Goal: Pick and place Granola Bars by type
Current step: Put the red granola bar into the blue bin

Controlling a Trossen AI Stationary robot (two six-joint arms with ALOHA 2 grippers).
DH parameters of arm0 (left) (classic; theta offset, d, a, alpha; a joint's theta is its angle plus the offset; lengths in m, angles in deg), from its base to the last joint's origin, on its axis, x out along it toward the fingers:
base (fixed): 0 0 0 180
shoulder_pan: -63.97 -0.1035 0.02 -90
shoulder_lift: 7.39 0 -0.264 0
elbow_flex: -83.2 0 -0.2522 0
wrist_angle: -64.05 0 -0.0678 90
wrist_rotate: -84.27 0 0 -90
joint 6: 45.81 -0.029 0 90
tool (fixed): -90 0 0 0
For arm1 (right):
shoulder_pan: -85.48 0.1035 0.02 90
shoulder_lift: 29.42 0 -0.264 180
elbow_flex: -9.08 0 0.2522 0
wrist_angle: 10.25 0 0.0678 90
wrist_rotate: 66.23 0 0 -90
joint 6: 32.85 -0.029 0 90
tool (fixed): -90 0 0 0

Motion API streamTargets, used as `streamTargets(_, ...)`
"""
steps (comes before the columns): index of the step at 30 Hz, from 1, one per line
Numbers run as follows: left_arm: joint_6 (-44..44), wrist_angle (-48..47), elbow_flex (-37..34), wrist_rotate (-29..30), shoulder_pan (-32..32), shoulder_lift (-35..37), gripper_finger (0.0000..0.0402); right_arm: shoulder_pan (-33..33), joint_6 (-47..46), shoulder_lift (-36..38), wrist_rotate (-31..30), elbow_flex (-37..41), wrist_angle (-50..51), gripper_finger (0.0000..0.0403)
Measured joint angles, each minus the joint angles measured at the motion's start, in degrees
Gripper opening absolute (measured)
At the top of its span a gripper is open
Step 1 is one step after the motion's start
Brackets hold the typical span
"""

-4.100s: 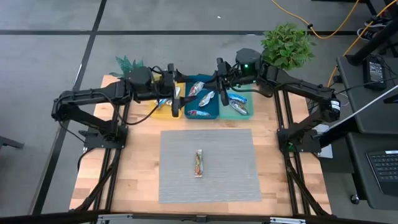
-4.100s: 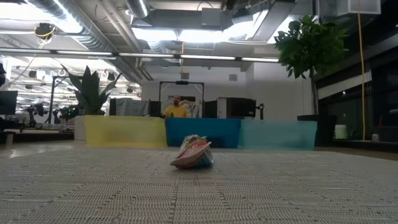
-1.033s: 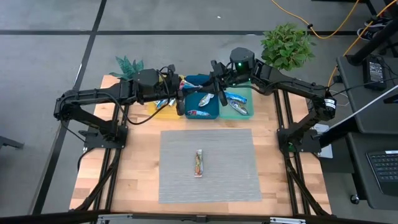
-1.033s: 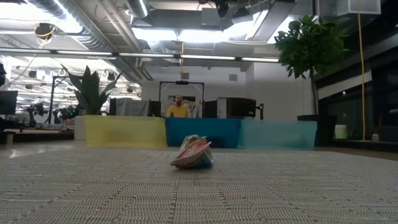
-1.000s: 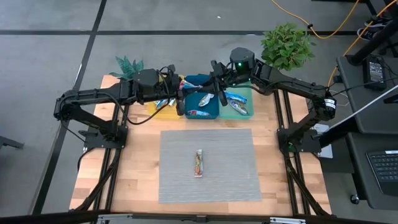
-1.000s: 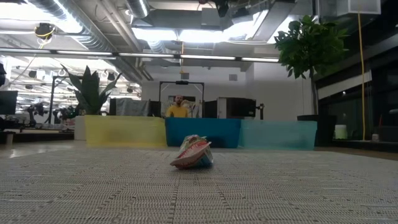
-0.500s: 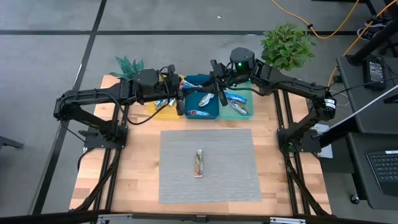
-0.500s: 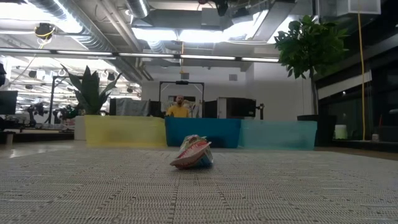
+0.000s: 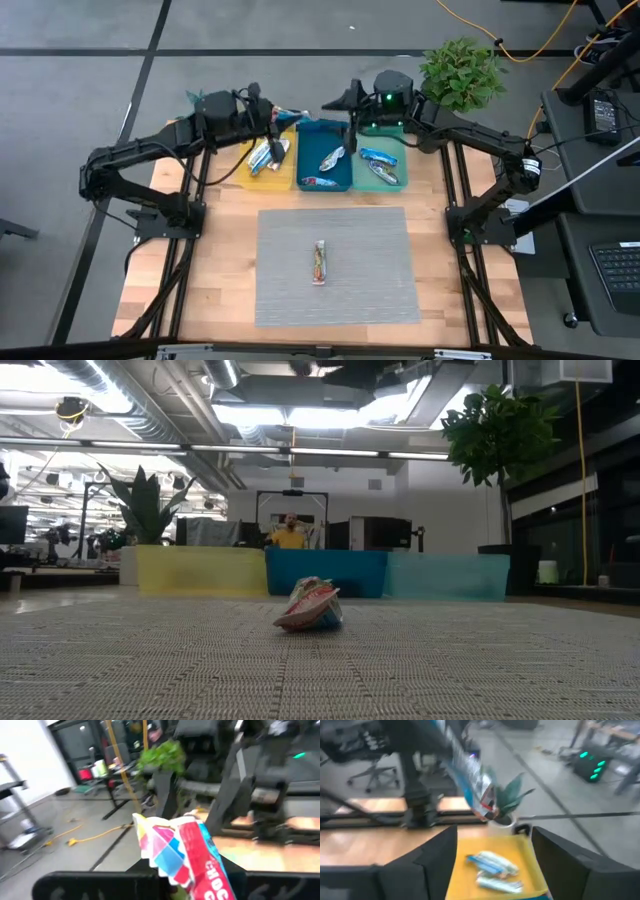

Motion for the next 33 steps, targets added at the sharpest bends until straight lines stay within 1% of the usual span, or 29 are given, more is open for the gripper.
streamTargets(2,-1.00,-0.73,0.00,0.02,-2.27,0.05,0.0021,-1.85,0.02,0.00,-0.04,-0.02,-2.11,0.0267)
streamTargets(5,-2.31,-1.10,0.00,0.13,-5.88,-0.25,0.0021,-5.22,0.94,0.00,-0.07,-0.02,-5.38,0.0276)
streamTargets(8,-2.24,-1.00,0.00,0.09,-9.41,-0.92,0.0020,-9.19,3.08,0.00,0.81,-0.02,-9.02,0.0276)
streamTargets(14,-0.70,-1.33,0.00,0.07,-15.95,-2.60,0.0020,-17.48,14.84,-1.91,0.82,-0.07,-17.02,0.0273)
streamTargets(17,1.09,-1.25,0.00,0.04,-18.17,-3.87,0.0020,-21.36,16.38,-3.76,0.84,-0.07,-21.77,0.0272)
streamTargets(21,1.35,-1.01,0.00,0.00,-19.79,-5.42,0.0020,-25.53,16.37,-6.55,0.88,-0.07,-25.94,0.0272)
streamTargets(26,1.03,-0.67,0.00,0.06,-21.46,-6.59,0.0020,-28.37,14.68,-9.49,4.98,-0.02,-28.20,0.0272)
streamTargets(33,1.19,-0.67,0.00,-0.95,-24.36,-7.50,0.0020,-29.77,14.71,-11.69,6.47,0.04,-31.21,0.0272)
